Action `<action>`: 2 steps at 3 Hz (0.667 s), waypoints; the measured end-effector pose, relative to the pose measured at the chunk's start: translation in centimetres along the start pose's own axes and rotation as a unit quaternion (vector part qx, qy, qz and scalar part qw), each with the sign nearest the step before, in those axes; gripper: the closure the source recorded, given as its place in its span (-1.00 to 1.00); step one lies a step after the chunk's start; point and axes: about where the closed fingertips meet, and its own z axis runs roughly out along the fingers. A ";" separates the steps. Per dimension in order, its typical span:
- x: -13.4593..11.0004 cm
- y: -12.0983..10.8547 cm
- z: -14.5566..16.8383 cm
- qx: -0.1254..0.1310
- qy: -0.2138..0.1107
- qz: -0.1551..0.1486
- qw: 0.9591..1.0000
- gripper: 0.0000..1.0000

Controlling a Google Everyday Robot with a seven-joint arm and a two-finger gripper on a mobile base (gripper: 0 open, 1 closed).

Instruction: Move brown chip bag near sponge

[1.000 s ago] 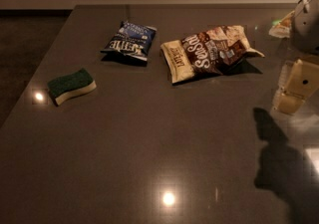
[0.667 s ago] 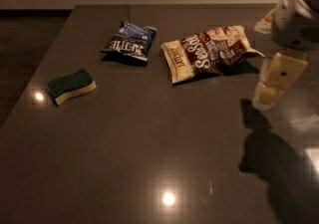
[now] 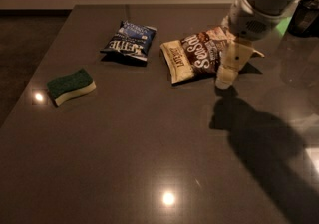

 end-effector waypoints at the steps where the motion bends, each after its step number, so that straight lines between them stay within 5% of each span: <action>1: -1.3 -4.1 3.2 0.004 -0.001 -0.006 1.000 -1.00; 2: -1.9 -7.5 5.6 0.009 0.006 -0.024 1.000 -1.00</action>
Offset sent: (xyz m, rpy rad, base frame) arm 0.1408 0.0134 -0.0397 -0.0630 -0.0484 0.0738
